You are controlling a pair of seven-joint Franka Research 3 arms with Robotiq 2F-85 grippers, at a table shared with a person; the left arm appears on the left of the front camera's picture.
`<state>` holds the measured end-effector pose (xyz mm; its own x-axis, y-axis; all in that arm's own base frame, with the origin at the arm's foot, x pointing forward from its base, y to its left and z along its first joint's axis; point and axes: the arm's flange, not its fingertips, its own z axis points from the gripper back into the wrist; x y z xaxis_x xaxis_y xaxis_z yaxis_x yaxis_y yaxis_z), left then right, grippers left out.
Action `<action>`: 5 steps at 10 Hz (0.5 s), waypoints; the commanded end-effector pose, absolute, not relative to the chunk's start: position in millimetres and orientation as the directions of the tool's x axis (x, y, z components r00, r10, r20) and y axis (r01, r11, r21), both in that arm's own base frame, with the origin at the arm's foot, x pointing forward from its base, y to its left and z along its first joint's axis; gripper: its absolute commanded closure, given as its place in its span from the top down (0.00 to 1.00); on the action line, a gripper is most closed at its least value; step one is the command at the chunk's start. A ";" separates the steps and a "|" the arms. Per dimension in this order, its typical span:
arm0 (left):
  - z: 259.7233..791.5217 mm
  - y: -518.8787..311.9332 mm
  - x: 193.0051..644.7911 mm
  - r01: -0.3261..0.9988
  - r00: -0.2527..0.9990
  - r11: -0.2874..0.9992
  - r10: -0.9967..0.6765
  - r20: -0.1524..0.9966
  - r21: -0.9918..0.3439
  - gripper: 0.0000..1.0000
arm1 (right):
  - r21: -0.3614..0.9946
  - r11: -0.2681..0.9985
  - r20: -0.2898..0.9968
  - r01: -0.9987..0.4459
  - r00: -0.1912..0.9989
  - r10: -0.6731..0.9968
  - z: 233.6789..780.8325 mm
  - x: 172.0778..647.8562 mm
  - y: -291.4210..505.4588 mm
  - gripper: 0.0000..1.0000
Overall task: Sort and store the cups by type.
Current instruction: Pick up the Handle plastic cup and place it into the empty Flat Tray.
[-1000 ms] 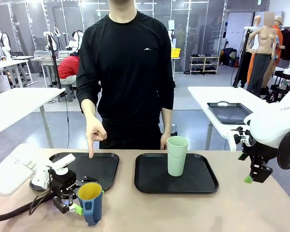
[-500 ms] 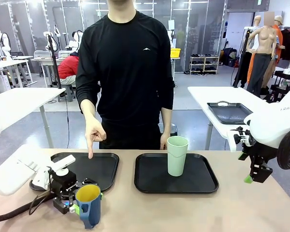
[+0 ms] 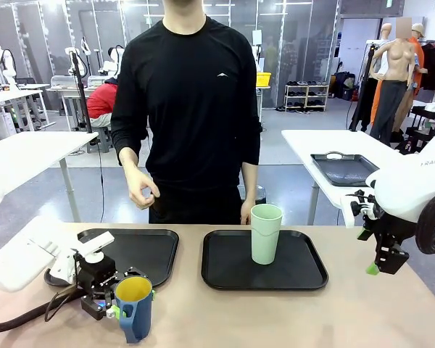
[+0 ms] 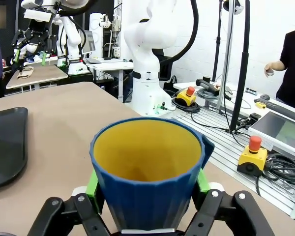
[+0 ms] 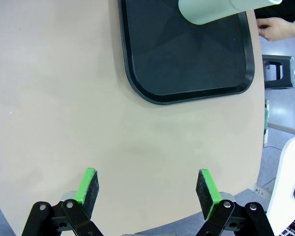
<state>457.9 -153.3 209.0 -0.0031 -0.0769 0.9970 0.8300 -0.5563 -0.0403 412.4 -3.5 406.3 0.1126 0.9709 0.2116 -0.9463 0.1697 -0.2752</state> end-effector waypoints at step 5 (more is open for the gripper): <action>286.8 -91.3 465.9 0.941 -0.064 -0.331 0.020 0.998 0.067 0.34 | -0.282 0.191 0.202 -0.940 0.137 0.970 403.8 412.5 -1.1 1.00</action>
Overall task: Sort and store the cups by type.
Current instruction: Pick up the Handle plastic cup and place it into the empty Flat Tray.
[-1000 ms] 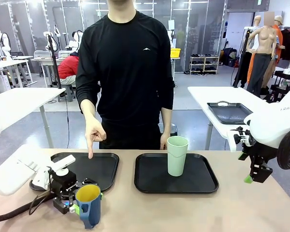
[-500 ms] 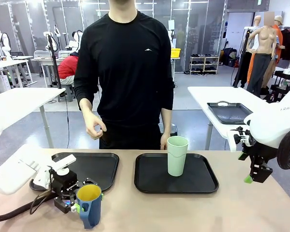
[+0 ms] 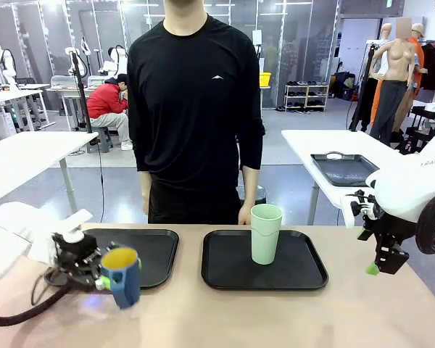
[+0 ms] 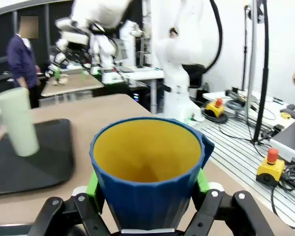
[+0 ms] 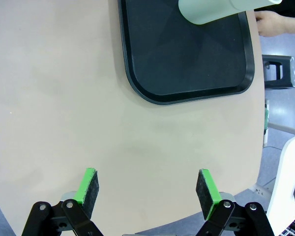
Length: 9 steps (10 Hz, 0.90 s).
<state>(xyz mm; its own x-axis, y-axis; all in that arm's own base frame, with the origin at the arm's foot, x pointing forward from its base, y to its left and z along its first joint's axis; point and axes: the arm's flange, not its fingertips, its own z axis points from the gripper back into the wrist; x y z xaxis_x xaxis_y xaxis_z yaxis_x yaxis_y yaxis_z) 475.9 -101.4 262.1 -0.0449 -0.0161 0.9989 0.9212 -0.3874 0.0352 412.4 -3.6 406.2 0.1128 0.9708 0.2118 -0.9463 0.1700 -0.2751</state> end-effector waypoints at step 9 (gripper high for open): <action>342.0 -24.5 503.6 0.983 -0.108 -0.146 0.036 0.994 0.112 0.34 | -0.282 0.191 0.202 -0.940 0.137 0.970 403.8 412.5 -1.1 1.00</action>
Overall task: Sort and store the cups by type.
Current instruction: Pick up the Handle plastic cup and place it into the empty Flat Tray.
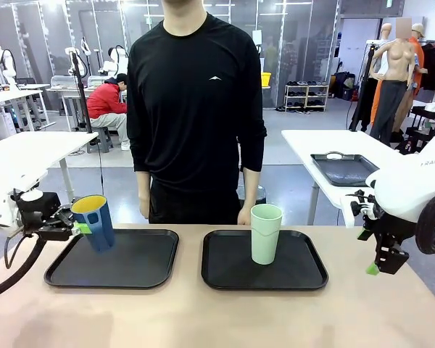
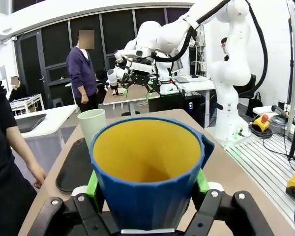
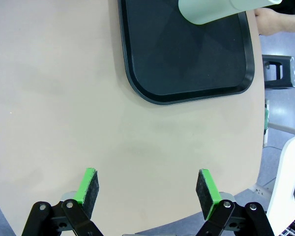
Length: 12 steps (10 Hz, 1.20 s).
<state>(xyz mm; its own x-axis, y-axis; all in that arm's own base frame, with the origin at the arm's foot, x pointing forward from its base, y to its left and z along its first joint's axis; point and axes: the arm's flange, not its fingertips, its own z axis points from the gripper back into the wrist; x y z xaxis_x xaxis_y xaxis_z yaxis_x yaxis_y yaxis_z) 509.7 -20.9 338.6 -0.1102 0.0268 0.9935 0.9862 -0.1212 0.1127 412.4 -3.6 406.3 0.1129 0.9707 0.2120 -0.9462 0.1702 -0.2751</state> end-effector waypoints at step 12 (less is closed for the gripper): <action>271.1 15.0 617.9 0.997 -0.071 -0.011 -0.023 0.997 0.070 0.80 | -0.282 0.191 0.202 -0.940 0.137 0.970 403.8 412.5 -1.1 1.00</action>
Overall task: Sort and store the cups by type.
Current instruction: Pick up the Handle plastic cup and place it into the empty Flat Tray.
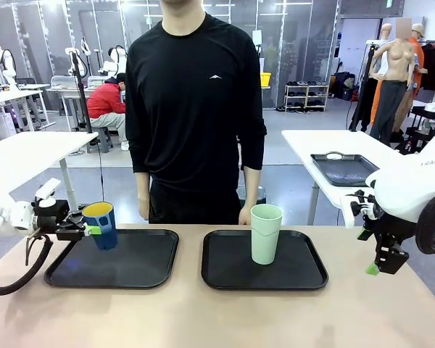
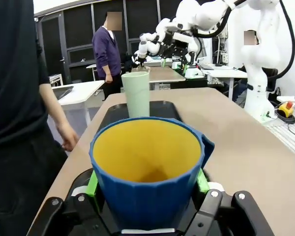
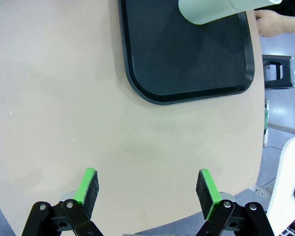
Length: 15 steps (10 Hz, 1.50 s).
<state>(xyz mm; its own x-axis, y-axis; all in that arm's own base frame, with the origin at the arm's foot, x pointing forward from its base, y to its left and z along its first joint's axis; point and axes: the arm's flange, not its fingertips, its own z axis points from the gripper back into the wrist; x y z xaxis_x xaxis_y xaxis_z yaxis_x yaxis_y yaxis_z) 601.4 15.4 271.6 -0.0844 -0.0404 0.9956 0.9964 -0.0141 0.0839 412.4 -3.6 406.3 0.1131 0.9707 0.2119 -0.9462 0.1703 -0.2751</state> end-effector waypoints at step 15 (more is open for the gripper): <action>201.6 18.9 658.3 0.998 0.008 -0.055 -0.070 0.997 -0.012 0.80 | -0.282 0.191 0.202 -0.940 0.137 0.970 403.8 412.5 -1.1 1.00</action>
